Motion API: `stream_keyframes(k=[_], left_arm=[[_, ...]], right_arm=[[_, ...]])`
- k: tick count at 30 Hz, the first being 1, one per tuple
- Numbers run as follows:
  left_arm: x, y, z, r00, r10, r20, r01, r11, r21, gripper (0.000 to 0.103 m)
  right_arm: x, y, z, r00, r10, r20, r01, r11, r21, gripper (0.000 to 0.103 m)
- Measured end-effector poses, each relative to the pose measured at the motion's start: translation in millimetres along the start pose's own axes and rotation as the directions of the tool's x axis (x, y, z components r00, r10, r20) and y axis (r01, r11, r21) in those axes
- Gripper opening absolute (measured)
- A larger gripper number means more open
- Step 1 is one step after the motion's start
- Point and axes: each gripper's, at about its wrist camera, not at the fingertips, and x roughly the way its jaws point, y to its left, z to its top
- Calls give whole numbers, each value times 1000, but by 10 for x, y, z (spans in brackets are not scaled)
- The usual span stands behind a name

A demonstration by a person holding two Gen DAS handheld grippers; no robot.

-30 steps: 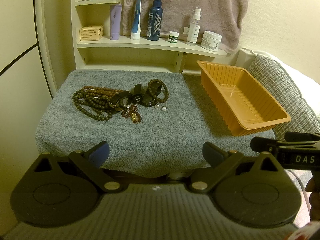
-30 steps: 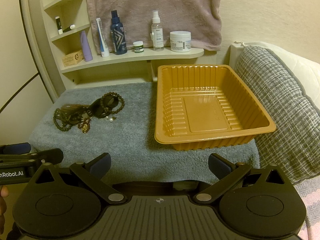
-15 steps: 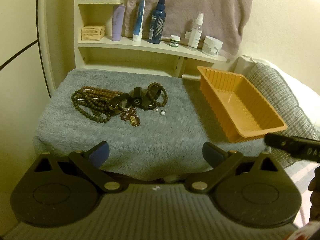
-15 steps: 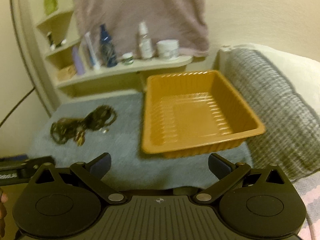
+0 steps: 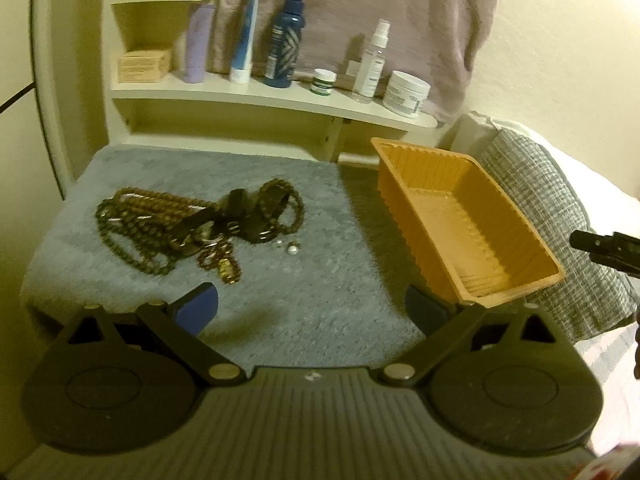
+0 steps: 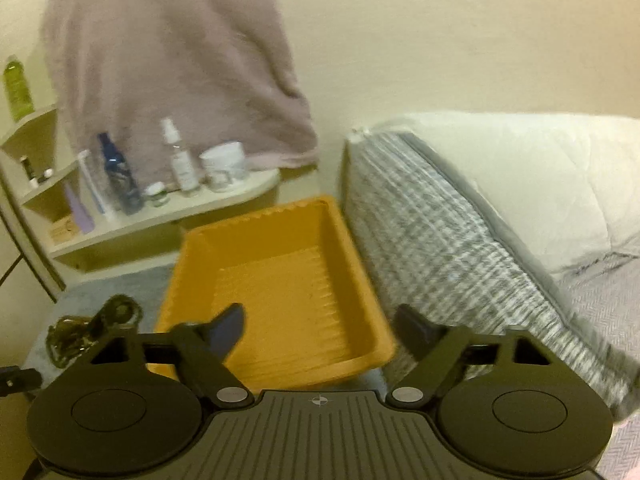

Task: Organize jewelry
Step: 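Move the right tool to the orange tray and grasp its rim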

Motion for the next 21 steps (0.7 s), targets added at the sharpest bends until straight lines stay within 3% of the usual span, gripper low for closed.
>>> stream_keyframes(k=[3, 17, 21], left_arm=[[88, -40, 5, 1000, 1, -15, -1, 1000, 7, 99], [356, -67, -45, 998, -10, -67, 8, 999, -34, 99], [396, -64, -68, 997, -5, -81, 2, 999, -41, 99]], right_arm=[[160, -207, -7, 999, 14, -29, -14, 1000, 4, 60], [744, -442, -69, 987, 42, -153, -47, 999, -26, 29], [816, -422, -83, 985, 51, -168, -55, 998, -22, 25]])
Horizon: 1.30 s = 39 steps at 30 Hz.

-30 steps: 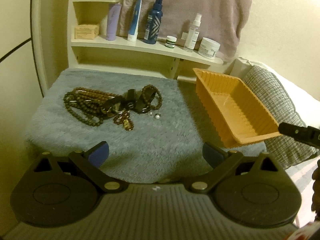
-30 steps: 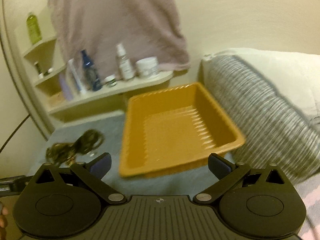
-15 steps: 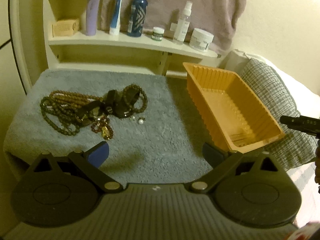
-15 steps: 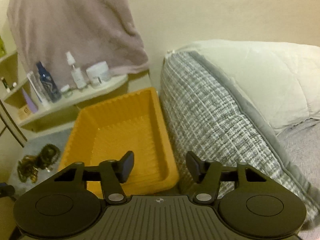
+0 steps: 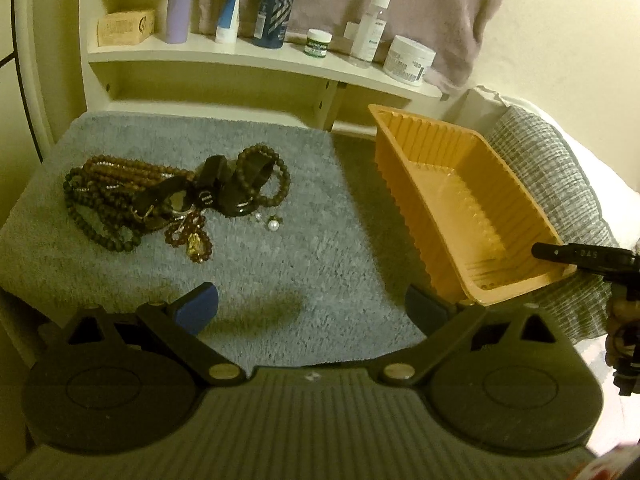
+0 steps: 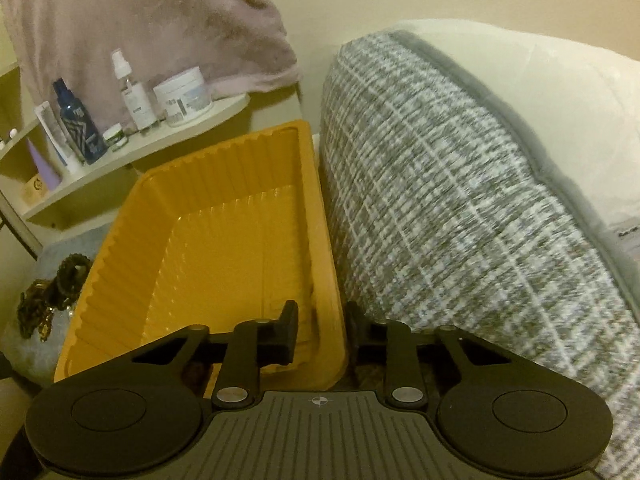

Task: Organize jewelry
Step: 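Move the right tool to the orange tray and grasp its rim, then pinch a small jewelry piece with the left tool while the right tool holds the tray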

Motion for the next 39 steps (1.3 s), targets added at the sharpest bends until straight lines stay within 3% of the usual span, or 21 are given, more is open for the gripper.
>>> stream_keyframes(k=[10, 22, 31, 39], left_arm=[[87, -10, -50, 1000, 3, -27, -3, 1000, 0, 99], [65, -1, -68, 1000, 1, -20, -1, 1000, -7, 99], [20, 93, -47, 1000, 13, 15, -13, 1000, -5, 98], [13, 316, 47, 996, 36, 77, -38, 999, 22, 90]], right_arm=[[138, 36, 32, 1000, -6, -20, 6, 1000, -8, 22], [163, 85, 28, 1000, -13, -24, 13, 1000, 1, 6], [-76, 435, 127, 993, -101, 59, 107, 988, -108, 4], [-204, 891, 141, 970, -207, 127, 230, 952, -204, 4]])
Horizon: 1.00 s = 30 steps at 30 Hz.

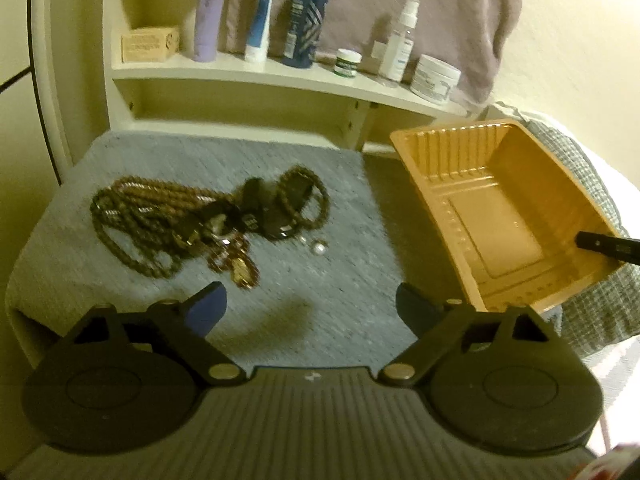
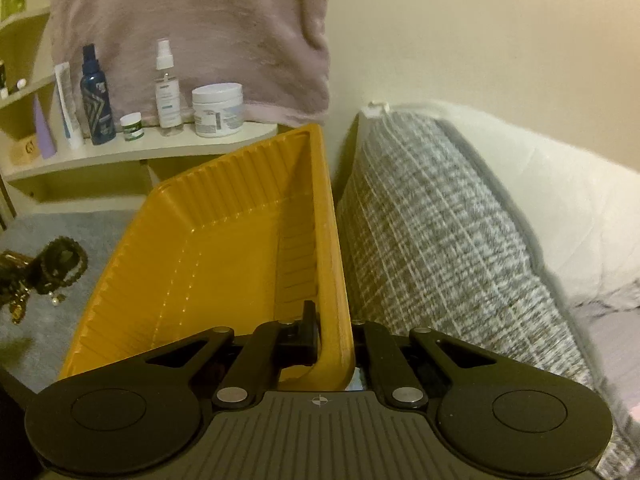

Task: Organize jewelry
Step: 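Pinch a small jewelry piece with the left tool while the right tool holds the tray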

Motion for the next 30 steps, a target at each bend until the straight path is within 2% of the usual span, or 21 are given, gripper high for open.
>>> stream_keyframes(k=[10, 13, 15, 16, 18, 20, 28, 30], left_arm=[[203, 131, 14, 998, 4, 63, -11, 993, 118, 75], [305, 165, -7, 999, 18, 46, -25, 990, 140, 60], [363, 182, -31, 999, 36, 39, -42, 987, 156, 46], [389, 192, -44, 998, 44, 39, -50, 986, 161, 43], [434, 209, -59, 997, 61, 43, -68, 984, 166, 29], [482, 229, -68, 996, 79, 39, -85, 982, 169, 24], [603, 291, -74, 994, 102, 28, -105, 984, 146, 21], [608, 264, -76, 993, 110, 32, -114, 981, 156, 16]], right_arm=[[-125, 251, 46, 997, -70, 27, 72, 995, -70, 4], [-149, 268, 43, 997, -79, 25, 81, 994, -73, 4], [-157, 274, 40, 996, -86, 22, 87, 994, -73, 4], [-160, 273, 39, 996, -87, 21, 89, 993, -74, 4], [-163, 279, 37, 996, -90, 19, 91, 993, -74, 4], [-165, 283, 39, 996, -89, 17, 90, 993, -76, 4], [-168, 290, 38, 996, -90, 16, 91, 993, -77, 4], [-168, 288, 40, 996, -89, 15, 90, 993, -77, 4]])
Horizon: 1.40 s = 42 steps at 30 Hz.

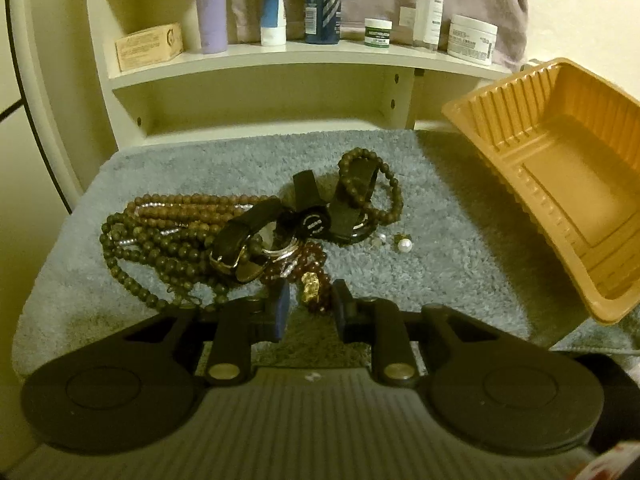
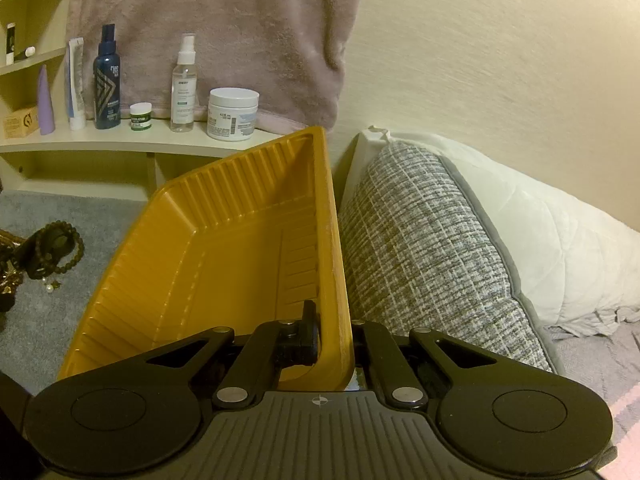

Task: Organize jewelry
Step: 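Pinch a small jewelry piece with the left tool while the right tool holds the tray, then release the piece over the tray with the left tool while the right tool holds it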

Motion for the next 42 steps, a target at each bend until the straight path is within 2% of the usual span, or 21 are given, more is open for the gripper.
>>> stream_keyframes(k=[4, 16, 23, 29, 36, 42], left_arm=[[-54, -17, 12, 1000, -15, 6, 15, 1000, -11, 5], [-344, -241, 65, 993, -108, 45, 109, 994, -3, 5], [-422, -308, 228, 985, -158, 70, 157, 987, 8, 5], [-525, -469, 470, 960, -257, 111, 252, 966, 56, 5], [-610, -799, 747, 915, -376, 144, 364, 926, 103, 5], [-554, -1122, 802, 891, -438, 119, 423, 896, 135, 5]], right_arm=[[10, -11, -3, 1000, 4, -3, -4, 1000, 5, 4], [7, -21, -8, 1000, 6, -1, -6, 1000, 10, 4], [0, -13, -8, 1000, 6, 0, -6, 1000, 9, 4], [5, -16, -14, 1000, 9, 3, -10, 1000, 9, 4], [4, -11, -14, 1000, 9, 2, -9, 1000, 14, 4], [8, -16, -21, 1000, 12, 2, -12, 1000, 25, 4]])
